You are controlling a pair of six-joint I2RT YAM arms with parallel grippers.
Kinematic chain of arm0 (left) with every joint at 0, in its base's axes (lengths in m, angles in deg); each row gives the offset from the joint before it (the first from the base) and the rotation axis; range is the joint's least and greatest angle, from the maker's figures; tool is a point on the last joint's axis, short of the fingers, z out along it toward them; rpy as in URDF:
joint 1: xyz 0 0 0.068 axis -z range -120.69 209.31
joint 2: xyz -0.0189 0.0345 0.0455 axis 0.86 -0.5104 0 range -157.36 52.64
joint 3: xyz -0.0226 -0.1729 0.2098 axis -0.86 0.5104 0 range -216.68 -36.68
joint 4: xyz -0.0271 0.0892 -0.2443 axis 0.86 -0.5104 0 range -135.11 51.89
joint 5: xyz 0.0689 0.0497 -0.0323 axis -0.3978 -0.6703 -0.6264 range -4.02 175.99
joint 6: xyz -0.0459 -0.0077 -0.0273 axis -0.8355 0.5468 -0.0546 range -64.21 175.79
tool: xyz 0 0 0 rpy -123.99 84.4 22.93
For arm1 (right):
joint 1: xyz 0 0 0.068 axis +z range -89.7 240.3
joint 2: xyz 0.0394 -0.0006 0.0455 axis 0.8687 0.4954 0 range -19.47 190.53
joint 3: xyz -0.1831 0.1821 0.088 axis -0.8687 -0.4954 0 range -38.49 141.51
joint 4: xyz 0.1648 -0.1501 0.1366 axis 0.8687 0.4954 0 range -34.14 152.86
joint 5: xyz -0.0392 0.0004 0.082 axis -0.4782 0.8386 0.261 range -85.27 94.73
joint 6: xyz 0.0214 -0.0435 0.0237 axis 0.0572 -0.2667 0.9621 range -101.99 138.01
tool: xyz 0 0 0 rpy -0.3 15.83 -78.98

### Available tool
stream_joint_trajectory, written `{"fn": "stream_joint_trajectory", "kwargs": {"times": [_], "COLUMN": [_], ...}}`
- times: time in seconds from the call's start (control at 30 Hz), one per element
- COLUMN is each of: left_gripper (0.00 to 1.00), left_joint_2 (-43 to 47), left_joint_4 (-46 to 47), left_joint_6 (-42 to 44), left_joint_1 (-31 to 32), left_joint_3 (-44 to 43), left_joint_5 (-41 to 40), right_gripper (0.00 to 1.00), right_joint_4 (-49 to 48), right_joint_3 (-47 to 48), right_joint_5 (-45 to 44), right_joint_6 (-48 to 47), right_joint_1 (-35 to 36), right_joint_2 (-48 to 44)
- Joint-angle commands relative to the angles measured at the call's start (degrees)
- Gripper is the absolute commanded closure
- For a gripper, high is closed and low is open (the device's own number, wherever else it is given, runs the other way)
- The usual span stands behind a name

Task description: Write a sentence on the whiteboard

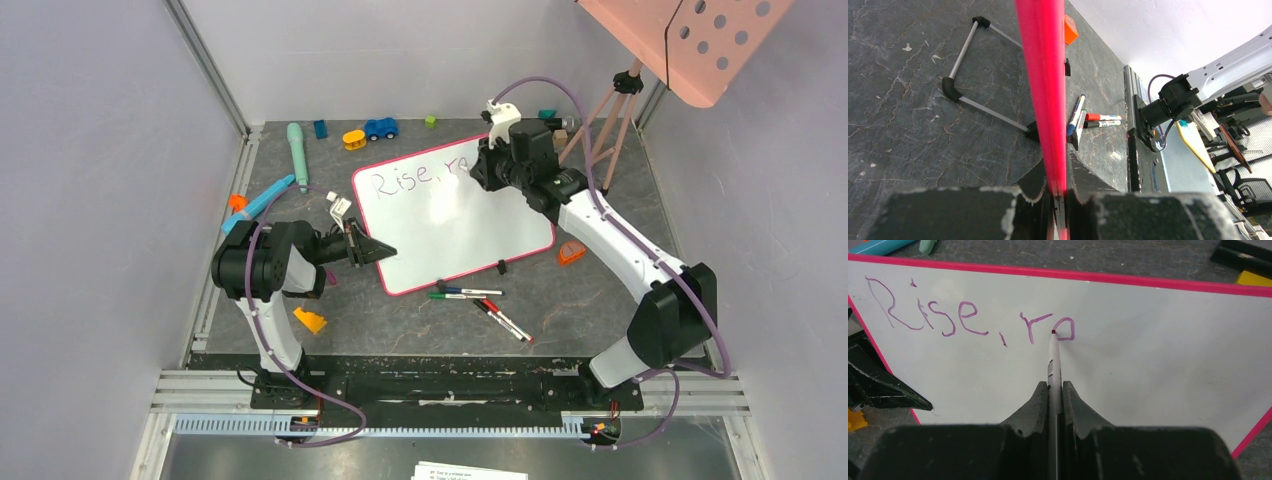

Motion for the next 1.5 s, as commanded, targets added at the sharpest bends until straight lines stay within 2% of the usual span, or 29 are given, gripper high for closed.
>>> {"fn": "stream_joint_trajectory", "kwargs": {"times": [0.0,0.27,0.53,1.0,1.47], "left_gripper": [0.95,0.96,0.96,0.96,0.96], "left_joint_2": [-0.15,-0.03,-0.02,0.02,-0.03], "left_joint_4": [3.54,3.54,3.54,3.54,3.58], "left_joint_6": [5.23,5.43,5.43,5.33,5.38], "left_joint_1": [1.38,1.38,1.39,1.37,1.37], "left_joint_3": [0.75,0.92,1.06,0.93,1.00], "left_joint_5": [4.60,4.58,4.50,4.36,4.54], "right_gripper": [1.00,1.00,1.00,1.00,1.00], "right_joint_4": [-0.20,0.95,2.71,0.58,0.10], "right_joint_3": [-3.01,-5.46,-3.16,-0.06,1.04], "right_joint_5": [0.14,-1.17,-5.19,-0.70,-0.40], "right_joint_6": [0.39,-0.76,-1.91,-2.66,-1.46], "right_joint_1": [-0.29,-0.32,-0.82,-2.23,-3.37], "right_joint_2": [-1.66,-3.21,-2.96,-6.23,-4.55]}}
